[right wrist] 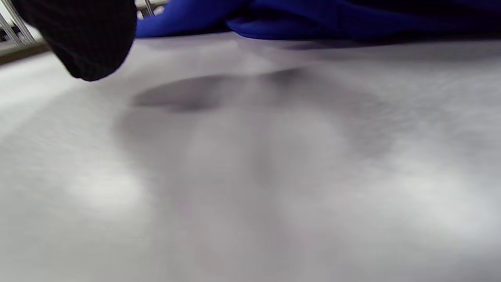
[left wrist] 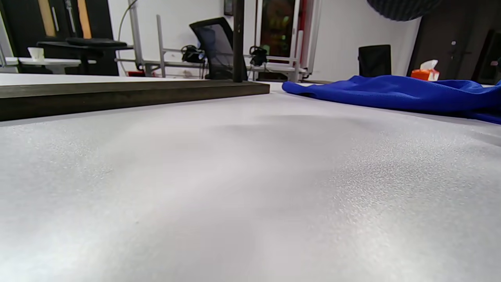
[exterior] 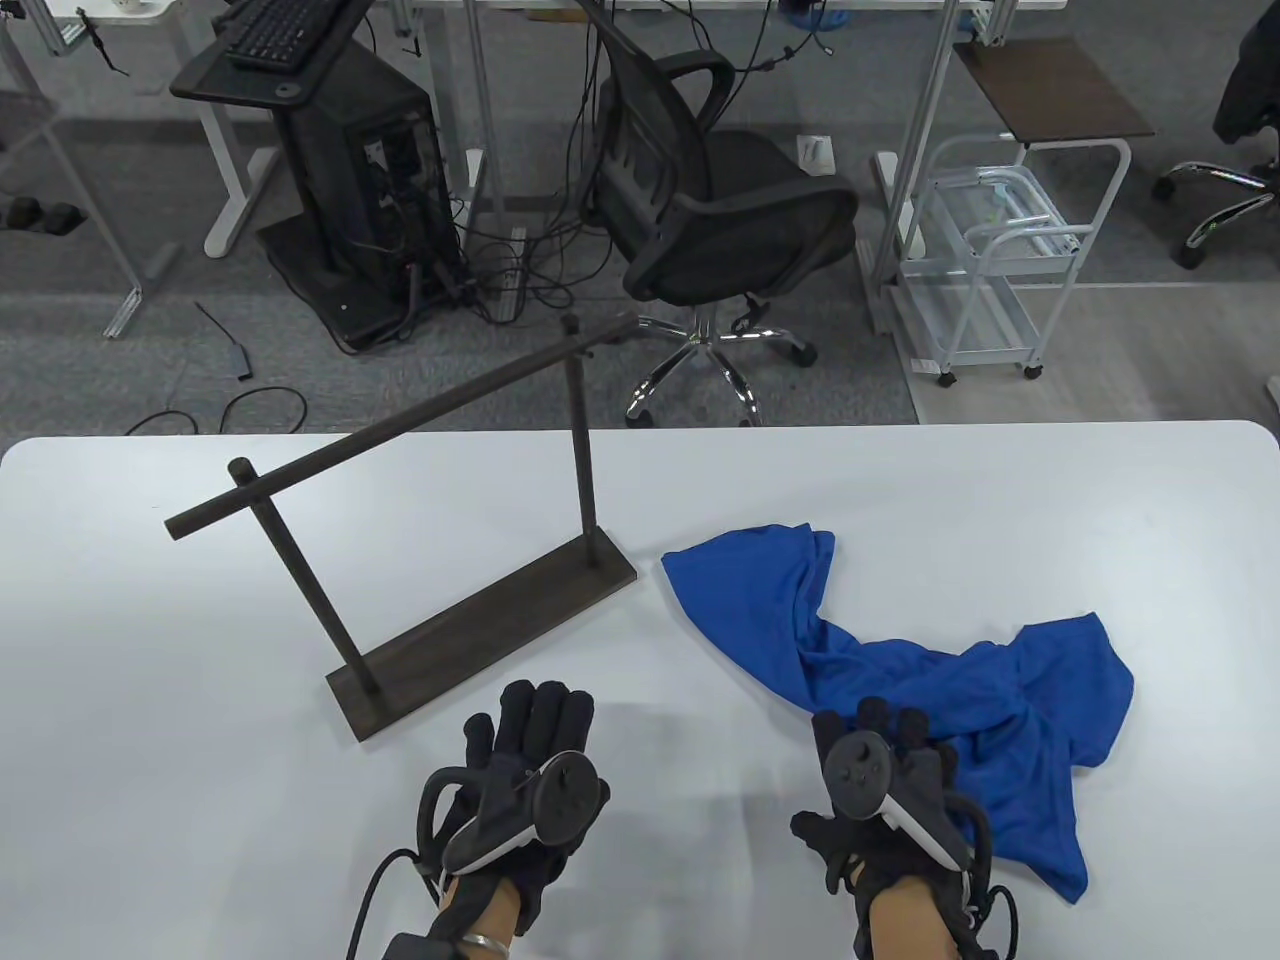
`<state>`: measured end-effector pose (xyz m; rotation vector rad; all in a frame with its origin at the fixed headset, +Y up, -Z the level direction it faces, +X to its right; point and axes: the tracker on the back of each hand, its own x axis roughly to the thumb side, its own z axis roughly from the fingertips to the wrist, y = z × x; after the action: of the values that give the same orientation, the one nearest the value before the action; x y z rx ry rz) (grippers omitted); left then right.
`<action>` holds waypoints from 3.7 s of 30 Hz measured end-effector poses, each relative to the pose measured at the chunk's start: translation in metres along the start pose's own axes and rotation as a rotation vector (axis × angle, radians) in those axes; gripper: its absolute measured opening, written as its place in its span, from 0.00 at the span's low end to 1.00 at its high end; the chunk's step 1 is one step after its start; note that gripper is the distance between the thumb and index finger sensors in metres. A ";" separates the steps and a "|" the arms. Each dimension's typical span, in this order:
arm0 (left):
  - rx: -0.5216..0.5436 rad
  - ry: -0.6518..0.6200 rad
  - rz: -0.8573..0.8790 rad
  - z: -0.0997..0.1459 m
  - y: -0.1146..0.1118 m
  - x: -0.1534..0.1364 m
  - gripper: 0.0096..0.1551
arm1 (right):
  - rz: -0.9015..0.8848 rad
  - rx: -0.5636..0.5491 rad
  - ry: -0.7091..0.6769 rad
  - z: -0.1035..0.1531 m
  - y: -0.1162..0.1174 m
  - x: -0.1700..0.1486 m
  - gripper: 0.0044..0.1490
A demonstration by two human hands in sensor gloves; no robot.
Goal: Hang t-shirt on desktop hanging rack
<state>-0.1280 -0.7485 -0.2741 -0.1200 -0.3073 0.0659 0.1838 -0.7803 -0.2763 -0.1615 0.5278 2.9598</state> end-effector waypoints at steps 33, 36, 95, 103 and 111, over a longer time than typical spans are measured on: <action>-0.081 0.125 -0.023 0.002 -0.008 -0.026 0.52 | 0.248 0.319 0.367 -0.097 -0.034 -0.031 0.83; -0.086 0.120 -0.021 0.001 -0.009 -0.025 0.52 | 0.217 0.367 0.383 -0.103 -0.033 -0.035 0.84; -0.035 -0.141 0.214 -0.011 -0.009 0.023 0.48 | -0.710 0.037 -0.158 -0.022 -0.029 -0.009 0.44; -0.079 -0.190 0.558 -0.011 -0.010 0.026 0.45 | -0.979 -0.025 -0.320 -0.012 -0.043 0.003 0.45; -0.075 -0.249 0.759 -0.007 -0.006 0.032 0.46 | -1.163 -0.101 -0.474 -0.001 -0.055 0.011 0.45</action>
<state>-0.0950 -0.7528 -0.2706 -0.2995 -0.4998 0.8273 0.1809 -0.7282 -0.2972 0.1748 0.1177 1.7849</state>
